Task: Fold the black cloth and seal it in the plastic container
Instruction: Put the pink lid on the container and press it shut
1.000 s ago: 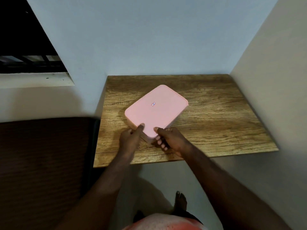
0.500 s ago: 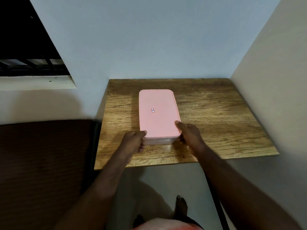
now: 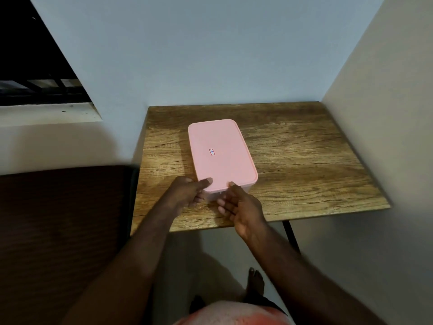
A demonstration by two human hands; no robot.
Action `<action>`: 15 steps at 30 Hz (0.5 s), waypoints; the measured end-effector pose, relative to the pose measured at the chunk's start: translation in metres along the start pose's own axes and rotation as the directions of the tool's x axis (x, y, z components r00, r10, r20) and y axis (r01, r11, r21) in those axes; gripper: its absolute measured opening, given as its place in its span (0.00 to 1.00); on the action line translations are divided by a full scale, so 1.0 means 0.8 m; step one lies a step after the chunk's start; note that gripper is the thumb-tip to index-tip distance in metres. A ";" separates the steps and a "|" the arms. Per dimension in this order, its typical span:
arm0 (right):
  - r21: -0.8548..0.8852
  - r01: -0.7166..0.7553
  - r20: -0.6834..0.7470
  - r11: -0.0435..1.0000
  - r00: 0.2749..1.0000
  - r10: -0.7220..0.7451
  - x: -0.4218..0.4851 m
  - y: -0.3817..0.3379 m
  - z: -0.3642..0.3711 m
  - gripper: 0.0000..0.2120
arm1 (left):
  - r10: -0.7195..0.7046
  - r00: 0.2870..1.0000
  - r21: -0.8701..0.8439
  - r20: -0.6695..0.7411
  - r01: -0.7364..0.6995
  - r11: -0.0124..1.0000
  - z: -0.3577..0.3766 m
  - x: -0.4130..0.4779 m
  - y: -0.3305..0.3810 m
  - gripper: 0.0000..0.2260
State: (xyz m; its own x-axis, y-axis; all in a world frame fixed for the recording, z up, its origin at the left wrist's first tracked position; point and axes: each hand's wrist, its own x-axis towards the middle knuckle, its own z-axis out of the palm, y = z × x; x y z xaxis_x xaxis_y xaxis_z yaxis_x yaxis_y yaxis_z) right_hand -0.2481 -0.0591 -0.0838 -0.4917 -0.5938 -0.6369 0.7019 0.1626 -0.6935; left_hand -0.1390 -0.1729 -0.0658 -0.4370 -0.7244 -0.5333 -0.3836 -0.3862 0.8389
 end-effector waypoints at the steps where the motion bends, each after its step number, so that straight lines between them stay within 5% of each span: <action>1: -0.031 -0.020 0.024 0.999 0.999 0.021 -0.001 0.004 0.002 0.17 | -0.007 1.000 0.002 0.023 0.007 1.000 0.000 0.002 0.000 0.13; 15: -0.250 0.173 0.072 0.953 0.984 -0.160 0.001 0.000 0.012 0.15 | 0.020 0.999 -0.127 -0.030 -0.024 0.992 0.036 -0.006 -0.013 0.13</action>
State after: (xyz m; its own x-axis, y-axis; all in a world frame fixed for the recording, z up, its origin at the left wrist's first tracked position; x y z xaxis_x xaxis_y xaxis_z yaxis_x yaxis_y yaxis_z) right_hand -0.2434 -0.0671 -0.0811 -0.5592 -0.6675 -0.4917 0.4545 0.2492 -0.8552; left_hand -0.1563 -0.1491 -0.0747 -0.4200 -0.7487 -0.5129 -0.2664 -0.4386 0.8583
